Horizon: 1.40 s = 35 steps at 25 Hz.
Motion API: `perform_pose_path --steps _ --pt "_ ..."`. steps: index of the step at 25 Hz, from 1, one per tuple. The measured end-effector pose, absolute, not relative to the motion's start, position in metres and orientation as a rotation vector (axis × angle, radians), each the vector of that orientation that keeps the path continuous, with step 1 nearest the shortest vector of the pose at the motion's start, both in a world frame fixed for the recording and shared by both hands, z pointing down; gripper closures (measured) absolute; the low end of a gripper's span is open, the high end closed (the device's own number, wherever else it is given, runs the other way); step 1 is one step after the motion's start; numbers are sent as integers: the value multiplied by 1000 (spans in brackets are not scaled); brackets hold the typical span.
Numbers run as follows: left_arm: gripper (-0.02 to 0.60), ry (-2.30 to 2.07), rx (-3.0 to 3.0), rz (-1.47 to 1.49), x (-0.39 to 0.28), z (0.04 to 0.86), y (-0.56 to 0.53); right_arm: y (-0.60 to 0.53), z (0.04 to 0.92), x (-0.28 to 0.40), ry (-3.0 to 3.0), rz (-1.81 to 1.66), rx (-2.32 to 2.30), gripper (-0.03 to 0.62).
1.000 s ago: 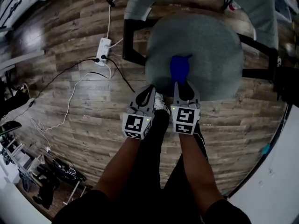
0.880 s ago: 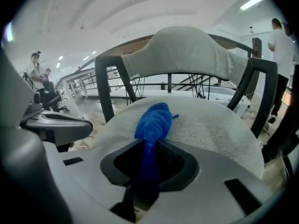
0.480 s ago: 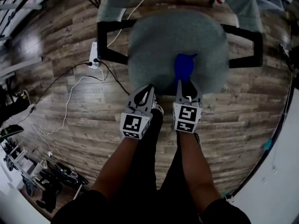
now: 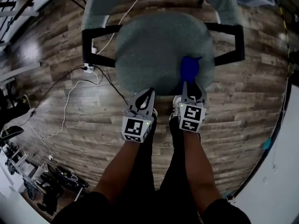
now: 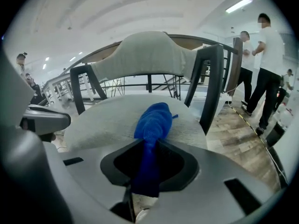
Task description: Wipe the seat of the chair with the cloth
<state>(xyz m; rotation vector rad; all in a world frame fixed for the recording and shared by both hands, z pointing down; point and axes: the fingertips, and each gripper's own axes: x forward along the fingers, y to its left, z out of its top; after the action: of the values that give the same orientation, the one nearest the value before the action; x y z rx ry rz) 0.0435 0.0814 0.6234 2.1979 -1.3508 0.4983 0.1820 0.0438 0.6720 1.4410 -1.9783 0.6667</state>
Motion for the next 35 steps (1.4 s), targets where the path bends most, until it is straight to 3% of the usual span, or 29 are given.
perform_pose_path --steps 20,27,35 --pt "575 -1337 2188 511 110 621 94 44 681 292 -1870 691 1566 503" --pt "575 -1385 2180 480 114 582 79 43 610 290 -2051 594 1590 502" --pt "575 -1458 2218 389 114 474 41 29 496 265 -2246 492 1468 502"
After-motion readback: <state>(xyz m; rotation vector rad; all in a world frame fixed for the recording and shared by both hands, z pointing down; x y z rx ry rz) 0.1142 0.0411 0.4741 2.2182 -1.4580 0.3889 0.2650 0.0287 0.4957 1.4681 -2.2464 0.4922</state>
